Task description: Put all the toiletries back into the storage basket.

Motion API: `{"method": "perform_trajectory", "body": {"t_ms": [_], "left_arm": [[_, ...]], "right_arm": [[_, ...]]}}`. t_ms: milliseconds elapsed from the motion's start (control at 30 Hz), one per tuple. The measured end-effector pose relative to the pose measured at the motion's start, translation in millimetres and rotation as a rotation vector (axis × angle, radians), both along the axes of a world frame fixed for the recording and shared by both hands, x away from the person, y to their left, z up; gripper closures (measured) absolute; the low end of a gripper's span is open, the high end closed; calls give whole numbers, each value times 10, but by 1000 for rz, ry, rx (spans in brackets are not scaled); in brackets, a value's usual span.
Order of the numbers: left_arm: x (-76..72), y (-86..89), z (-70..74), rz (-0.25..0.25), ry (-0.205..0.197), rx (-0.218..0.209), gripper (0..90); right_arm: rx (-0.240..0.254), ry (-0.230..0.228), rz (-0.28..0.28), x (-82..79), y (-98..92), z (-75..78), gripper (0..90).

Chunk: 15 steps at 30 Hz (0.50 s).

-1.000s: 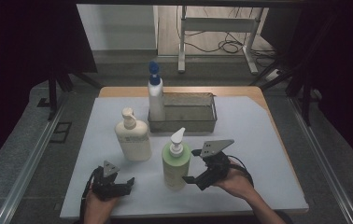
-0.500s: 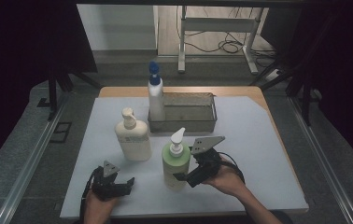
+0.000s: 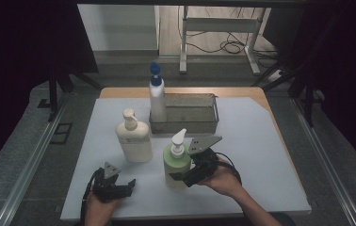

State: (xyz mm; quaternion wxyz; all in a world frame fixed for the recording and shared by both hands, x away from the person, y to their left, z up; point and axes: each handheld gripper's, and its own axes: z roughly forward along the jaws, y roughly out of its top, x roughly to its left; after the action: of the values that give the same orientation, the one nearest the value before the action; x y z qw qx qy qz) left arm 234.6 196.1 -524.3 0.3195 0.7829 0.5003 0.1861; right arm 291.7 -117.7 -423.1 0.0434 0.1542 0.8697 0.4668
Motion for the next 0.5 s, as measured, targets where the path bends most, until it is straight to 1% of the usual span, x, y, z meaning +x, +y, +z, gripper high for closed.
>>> {"method": "perform_trajectory", "body": {"t_ms": [233,367,500], "left_arm": [[0,1,1,-1,2,1,122],[0,1,1,-1,1,1,122],[0,1,1,-1,2,0,122]], "right_arm": [[-13,-9,-3,2,26,19,102],[-36,-37,-20,-31,27,44,115],[-48,-35,-29,-36,36,59,118]]}}
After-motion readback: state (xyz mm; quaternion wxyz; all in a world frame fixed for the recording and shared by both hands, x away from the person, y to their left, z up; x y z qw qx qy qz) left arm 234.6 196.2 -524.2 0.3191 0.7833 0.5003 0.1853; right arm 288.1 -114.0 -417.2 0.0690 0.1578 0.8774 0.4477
